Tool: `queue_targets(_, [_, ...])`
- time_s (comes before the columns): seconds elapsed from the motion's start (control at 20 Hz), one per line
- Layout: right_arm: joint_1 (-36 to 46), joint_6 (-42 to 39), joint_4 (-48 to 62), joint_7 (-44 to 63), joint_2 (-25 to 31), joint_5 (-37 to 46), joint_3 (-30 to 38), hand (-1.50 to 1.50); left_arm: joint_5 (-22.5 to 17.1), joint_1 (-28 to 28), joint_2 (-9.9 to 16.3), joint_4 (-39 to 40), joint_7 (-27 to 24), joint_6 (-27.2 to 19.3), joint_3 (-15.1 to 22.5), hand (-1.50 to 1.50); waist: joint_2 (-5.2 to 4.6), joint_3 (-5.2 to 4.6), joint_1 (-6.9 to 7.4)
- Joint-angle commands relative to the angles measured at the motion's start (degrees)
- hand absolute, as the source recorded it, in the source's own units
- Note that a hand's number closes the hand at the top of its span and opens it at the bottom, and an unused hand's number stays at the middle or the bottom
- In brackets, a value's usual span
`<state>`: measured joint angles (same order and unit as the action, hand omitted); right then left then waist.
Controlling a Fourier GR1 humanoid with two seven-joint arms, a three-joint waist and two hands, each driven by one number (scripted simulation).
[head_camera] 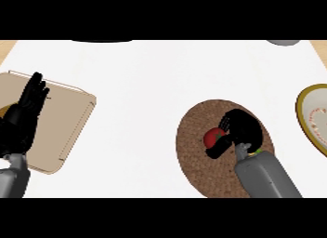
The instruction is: Pick the tomato from the placemat and place it in the bowl
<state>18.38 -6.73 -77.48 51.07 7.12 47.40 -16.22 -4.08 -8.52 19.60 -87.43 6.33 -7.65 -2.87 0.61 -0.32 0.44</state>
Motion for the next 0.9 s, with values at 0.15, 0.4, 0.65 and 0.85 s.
queue_targets(0.15, [5.94, -0.34, 6.09, -11.13, 8.39, 2.25, 4.20, 1.50, 1.00, 0.60, -1.91, 1.27, -1.60, 0.72, 0.21, 0.00, -0.64, 0.32, -0.18])
queue_targets(0.4, [6.91, -0.28, -6.67, -4.40, 11.12, 7.83, 3.28, 1.50, 1.46, -0.32, -1.65, 1.61, -0.65, -0.20, -0.90, 0.00, -0.43, 0.28, -0.78])
queue_targets(0.65, [10.48, -0.06, -20.77, 3.34, 15.25, 13.35, 6.04, 1.50, 0.77, 1.14, -0.44, 0.37, -0.11, 0.81, -1.74, 0.00, 0.15, 0.22, -1.57])
queue_targets(0.85, [12.73, -3.64, -28.91, 8.49, 13.47, 12.69, 8.99, 1.50, 1.58, 0.47, -0.50, -0.50, 0.97, 0.81, -1.37, 0.00, -0.23, 0.28, -1.08])
